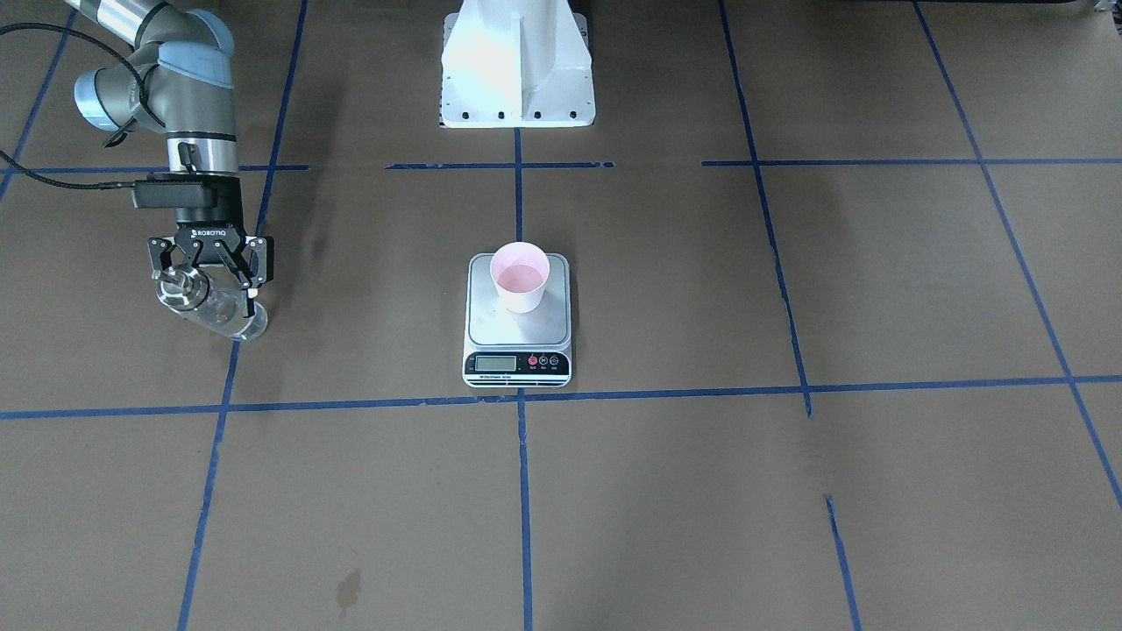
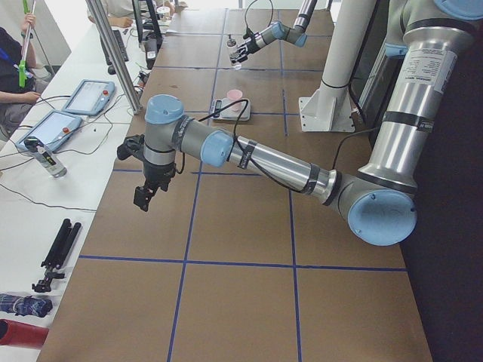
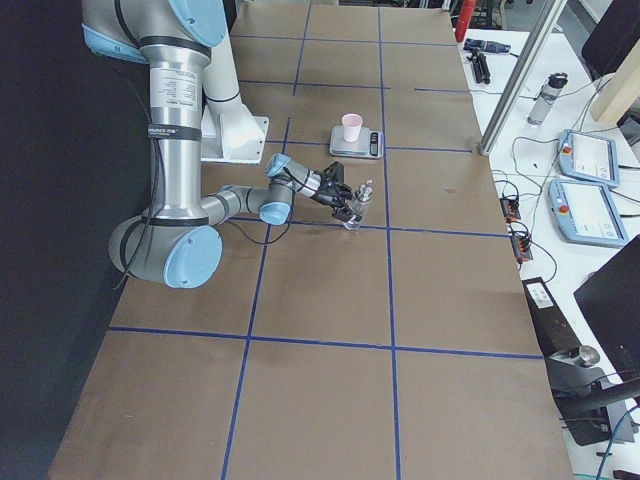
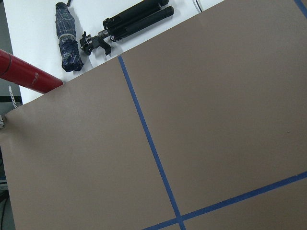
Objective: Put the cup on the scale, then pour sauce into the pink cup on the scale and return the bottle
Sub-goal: 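Lower the glass bottle onto the table with the right gripper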
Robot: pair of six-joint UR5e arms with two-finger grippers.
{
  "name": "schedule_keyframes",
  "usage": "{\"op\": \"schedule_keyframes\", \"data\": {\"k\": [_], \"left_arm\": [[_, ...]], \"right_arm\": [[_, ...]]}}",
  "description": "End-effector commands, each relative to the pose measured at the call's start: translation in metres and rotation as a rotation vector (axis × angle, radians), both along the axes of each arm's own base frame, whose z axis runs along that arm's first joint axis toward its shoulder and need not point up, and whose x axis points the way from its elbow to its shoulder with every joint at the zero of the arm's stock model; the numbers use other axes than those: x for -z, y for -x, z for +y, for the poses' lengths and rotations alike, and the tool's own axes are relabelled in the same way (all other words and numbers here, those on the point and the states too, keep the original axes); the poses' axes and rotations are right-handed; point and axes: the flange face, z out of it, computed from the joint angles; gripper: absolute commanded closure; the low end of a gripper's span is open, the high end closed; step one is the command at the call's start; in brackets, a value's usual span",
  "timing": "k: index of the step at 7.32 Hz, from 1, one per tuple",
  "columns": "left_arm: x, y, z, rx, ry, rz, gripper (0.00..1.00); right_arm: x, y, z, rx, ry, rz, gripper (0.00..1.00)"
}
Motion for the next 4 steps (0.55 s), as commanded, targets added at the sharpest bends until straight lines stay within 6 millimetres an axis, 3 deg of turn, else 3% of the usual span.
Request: {"op": "schedule_keyframes", "data": {"k": [1, 4], "left_arm": [[0.0008, 0.0008, -0.0003, 0.002, -0.002, -0.001, 0.00], [0.0010, 0.0008, -0.0009, 0.002, -0.002, -0.001, 0.00]], "right_arm": [[0.0004, 0.0000, 0.0003, 0.000, -0.001, -0.001, 0.04], [0.0041, 0.0006, 0.0028, 0.009, -0.002, -0.007, 0.00]]}}
